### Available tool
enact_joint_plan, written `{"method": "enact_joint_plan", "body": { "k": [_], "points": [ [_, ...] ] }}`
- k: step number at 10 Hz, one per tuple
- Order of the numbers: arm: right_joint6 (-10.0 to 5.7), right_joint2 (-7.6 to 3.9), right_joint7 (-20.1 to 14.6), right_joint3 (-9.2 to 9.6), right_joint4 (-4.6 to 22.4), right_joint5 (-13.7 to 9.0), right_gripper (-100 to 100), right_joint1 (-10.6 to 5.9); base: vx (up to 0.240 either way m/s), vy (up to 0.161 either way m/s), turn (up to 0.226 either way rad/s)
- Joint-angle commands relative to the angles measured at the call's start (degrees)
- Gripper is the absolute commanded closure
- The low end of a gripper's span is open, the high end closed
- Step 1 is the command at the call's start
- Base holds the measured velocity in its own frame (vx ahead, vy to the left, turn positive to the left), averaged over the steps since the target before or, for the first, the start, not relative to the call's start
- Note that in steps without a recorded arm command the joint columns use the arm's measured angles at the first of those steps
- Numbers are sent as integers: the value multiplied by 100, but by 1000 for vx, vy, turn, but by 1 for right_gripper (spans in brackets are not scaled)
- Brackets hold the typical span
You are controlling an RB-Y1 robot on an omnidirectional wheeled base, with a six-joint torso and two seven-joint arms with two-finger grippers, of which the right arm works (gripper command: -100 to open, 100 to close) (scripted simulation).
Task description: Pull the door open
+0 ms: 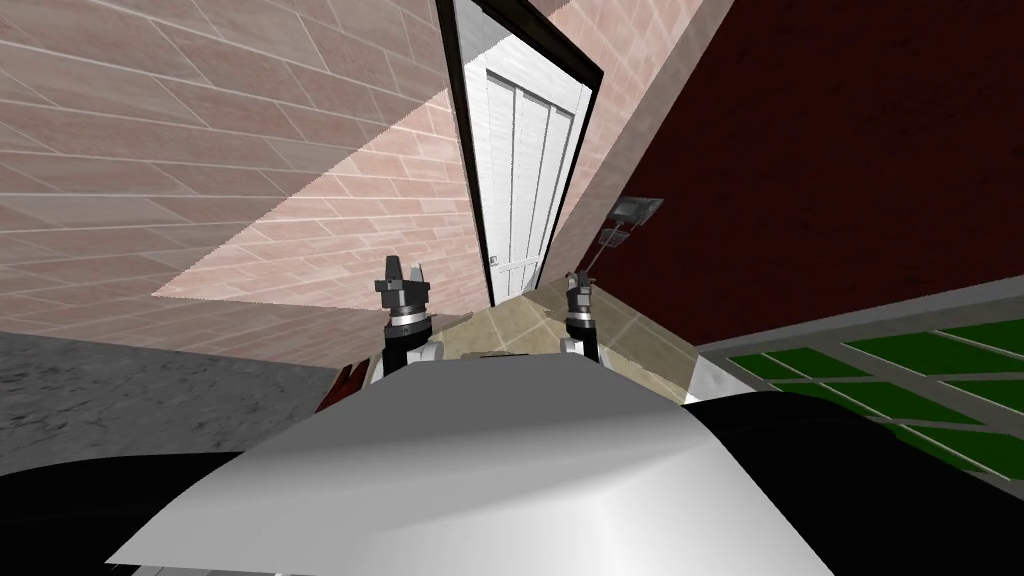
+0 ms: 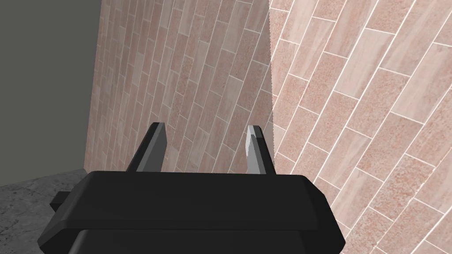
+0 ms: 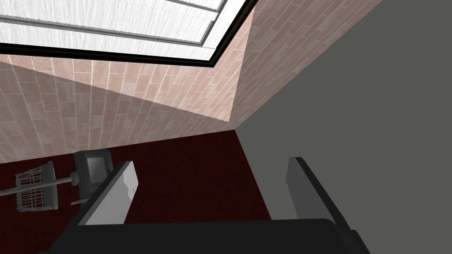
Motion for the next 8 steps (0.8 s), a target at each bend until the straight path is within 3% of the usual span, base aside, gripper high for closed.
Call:
{"method": "enact_joint_plan", "body": {
  "k": [1, 3, 7, 8],
  "points": [
    [-40, -41, -25, -15, 268, -35, -100, -123, 76, 0, 175],
    [-85, -71, -44, -30, 462, -62, -100, -197, 75, -7, 108],
    [-288, -196, -129, -97, 1243, -184, -100, -530, 74, -6, 164],
    [-288, -196, -129, -97, 1331, -184, -100, -530, 65, -12, 70]
  ]
}}
